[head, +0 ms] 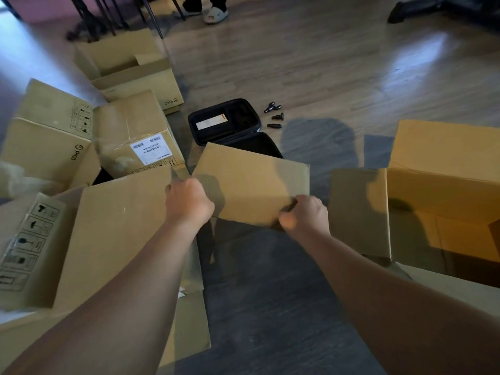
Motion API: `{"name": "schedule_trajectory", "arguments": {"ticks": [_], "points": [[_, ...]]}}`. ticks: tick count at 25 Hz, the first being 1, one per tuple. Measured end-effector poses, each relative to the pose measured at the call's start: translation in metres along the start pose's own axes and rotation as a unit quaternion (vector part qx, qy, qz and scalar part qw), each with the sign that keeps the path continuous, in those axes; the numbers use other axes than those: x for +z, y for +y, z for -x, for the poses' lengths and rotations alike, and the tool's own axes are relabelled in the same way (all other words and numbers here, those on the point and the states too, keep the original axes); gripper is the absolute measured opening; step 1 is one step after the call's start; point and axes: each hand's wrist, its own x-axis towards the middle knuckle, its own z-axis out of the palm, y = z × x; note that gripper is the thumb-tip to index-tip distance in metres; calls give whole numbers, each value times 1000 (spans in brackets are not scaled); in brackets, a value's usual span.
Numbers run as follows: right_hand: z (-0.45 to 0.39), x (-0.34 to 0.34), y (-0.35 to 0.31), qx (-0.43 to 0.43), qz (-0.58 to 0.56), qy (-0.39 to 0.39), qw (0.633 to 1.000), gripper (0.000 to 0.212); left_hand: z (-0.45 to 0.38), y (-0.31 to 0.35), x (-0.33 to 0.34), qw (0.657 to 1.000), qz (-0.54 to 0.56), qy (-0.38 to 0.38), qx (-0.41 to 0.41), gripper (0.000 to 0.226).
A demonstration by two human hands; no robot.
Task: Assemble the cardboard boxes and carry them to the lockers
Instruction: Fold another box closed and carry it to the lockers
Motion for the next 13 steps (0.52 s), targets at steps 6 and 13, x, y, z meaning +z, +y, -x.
{"name": "schedule_trajectory", "arguments": {"ticks": [6,13], "points": [[-26,-72,-3,-66,49,67,994,30,-4,18,-11,994,87,43,42,31],[-21,-179,99,-33,120,148,981,27,39,141,16,976,121,-10,179,50]]}}
